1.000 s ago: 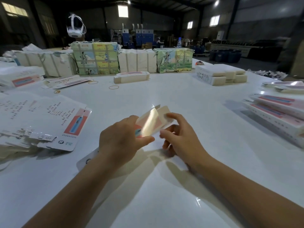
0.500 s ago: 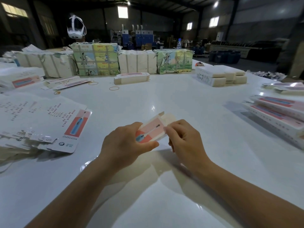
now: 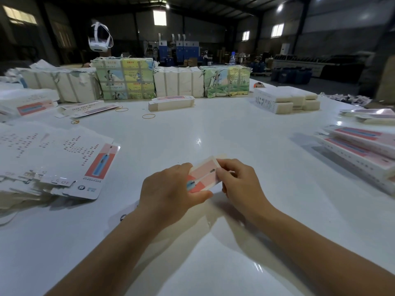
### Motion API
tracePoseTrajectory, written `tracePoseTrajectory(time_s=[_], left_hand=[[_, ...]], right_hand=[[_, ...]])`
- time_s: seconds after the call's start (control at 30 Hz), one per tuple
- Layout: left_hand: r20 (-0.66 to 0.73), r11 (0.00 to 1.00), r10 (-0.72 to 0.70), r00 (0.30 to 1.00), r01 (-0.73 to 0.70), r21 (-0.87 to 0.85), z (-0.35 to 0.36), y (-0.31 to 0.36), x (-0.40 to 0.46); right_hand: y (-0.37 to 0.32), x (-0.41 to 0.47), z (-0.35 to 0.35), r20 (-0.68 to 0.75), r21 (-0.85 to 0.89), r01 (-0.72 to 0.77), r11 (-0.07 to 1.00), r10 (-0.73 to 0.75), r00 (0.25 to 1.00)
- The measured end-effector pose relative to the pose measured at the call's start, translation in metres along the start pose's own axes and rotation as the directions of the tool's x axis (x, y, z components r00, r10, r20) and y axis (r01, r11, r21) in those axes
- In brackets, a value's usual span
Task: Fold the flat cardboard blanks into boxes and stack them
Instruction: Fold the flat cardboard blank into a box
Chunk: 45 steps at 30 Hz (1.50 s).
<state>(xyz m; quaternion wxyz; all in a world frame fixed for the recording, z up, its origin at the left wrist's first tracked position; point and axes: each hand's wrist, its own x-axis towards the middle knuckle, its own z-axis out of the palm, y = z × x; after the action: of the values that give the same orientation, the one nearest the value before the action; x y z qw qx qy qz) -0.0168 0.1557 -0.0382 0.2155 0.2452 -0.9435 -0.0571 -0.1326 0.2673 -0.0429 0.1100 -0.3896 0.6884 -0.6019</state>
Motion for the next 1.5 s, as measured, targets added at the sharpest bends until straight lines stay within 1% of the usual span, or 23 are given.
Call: tracePoseTrajectory(time_s=[0.1,0.17,0.2,0.23,0.27,0.3,0.33,0.37,0.4,0.43,0.47,0.5,0.53,0.57,0.6,0.63,0.7,0.77,0.83,0.9,1.17,1.3,1.5], left_hand=[[0.004,1.0,-0.012,1.0,0.012,-0.006,-0.002,0.001,0.0],[0.001,0.999,-0.022,1.0,0.022,-0.04,-0.004,0.0,0.001],[0.0,0.998,-0.022,1.0,0.022,-0.062,-0.005,-0.001,0.001],[0.003,0.996,-0.02,1.0,0.02,-0.085,-0.006,-0.001,0.001],[0.011,0.995,-0.017,1.0,0.018,-0.102,-0.007,-0.001,0.001],[0.019,0.994,-0.01,1.0,0.012,-0.11,-0.007,0.0,0.001],[0.026,0.994,-0.002,1.0,0.005,-0.107,-0.007,0.001,0.0],[0.032,0.995,0.003,0.999,0.0,-0.101,-0.006,0.003,0.0],[0.039,0.995,0.005,0.999,-0.001,-0.1,-0.005,0.003,-0.001],[0.043,0.994,0.005,0.999,-0.001,-0.11,-0.005,0.003,-0.001],[0.047,0.993,0.005,0.999,0.001,-0.121,-0.004,0.002,0.0],[0.049,0.992,0.004,0.999,0.002,-0.123,-0.004,0.002,0.0],[0.054,0.994,-0.001,0.999,0.007,-0.112,-0.004,0.002,0.0],[0.056,0.995,-0.008,0.998,0.013,-0.097,-0.003,0.003,0.0],[0.05,0.996,-0.014,0.999,0.018,-0.084,-0.003,0.004,0.001],[0.037,0.997,-0.016,0.999,0.019,-0.073,-0.004,0.004,0.0],[0.012,0.998,-0.016,1.0,0.017,-0.053,-0.005,0.003,0.0],[-0.013,0.999,-0.009,1.0,0.009,-0.032,-0.006,0.001,0.0],[-0.046,1.0,0.01,0.999,-0.011,-0.012,-0.005,0.0,-0.001],[-0.071,1.0,0.027,0.997,-0.027,0.006,-0.003,0.001,-0.001],[-0.171,0.994,0.103,0.98,-0.096,0.049,-0.002,0.002,-0.002],[-0.171,0.989,0.127,0.977,-0.113,0.091,-0.002,0.002,-0.002],[-0.187,0.989,0.13,0.974,-0.115,0.092,-0.001,0.001,-0.002]], right_hand=[[0.001,0.001,-0.001,-0.02,-0.136,0.045,0.99,-0.048,0.999],[0.0,0.003,-0.006,-0.108,-0.307,0.05,0.95,-0.087,0.99],[0.0,0.005,-0.008,-0.146,-0.341,0.019,0.94,-0.073,0.987],[0.002,0.009,-0.01,-0.168,-0.27,-0.06,0.961,0.015,0.986],[0.001,0.012,-0.011,-0.139,-0.074,-0.181,0.981,0.169,0.976],[-0.002,0.013,-0.011,-0.036,0.217,-0.301,0.929,0.315,0.948],[-0.003,0.014,-0.011,0.118,0.477,-0.402,0.782,0.396,0.911],[-0.005,0.013,-0.011,0.227,0.621,-0.453,0.639,0.407,0.885],[-0.005,0.012,-0.011,0.256,0.636,-0.45,0.627,0.379,0.889],[-0.004,0.01,-0.011,0.21,0.581,-0.392,0.713,0.334,0.919],[-0.002,0.007,-0.01,0.13,0.446,-0.277,0.851,0.245,0.961],[-0.002,0.004,-0.009,0.06,0.21,-0.115,0.971,0.105,0.993],[-0.001,0.002,-0.008,0.027,-0.075,0.044,0.996,-0.042,0.999],[0.001,-0.001,-0.005,0.033,-0.309,0.155,0.938,-0.152,0.988],[0.002,-0.002,-0.003,0.051,-0.428,0.208,0.88,-0.207,0.977],[0.002,-0.002,-0.001,0.059,-0.444,0.226,0.867,-0.224,0.973],[0.002,-0.003,0.001,0.033,-0.293,0.174,0.94,-0.172,0.985],[-0.002,0.0,0.0,0.013,0.042,-0.001,0.999,0.001,1.0],[-0.004,0.004,-0.002,0.045,0.263,-0.125,0.957,0.117,0.992],[-0.004,0.005,-0.003,0.066,0.336,-0.142,0.931,0.127,0.99],[-0.005,0.006,-0.01,0.093,0.424,-0.126,0.897,0.096,0.991],[-0.006,0.003,-0.008,0.092,0.31,-0.045,0.95,0.017,0.996],[-0.004,0.001,-0.007,0.064,0.131,-0.005,0.991,-0.004,0.998]])
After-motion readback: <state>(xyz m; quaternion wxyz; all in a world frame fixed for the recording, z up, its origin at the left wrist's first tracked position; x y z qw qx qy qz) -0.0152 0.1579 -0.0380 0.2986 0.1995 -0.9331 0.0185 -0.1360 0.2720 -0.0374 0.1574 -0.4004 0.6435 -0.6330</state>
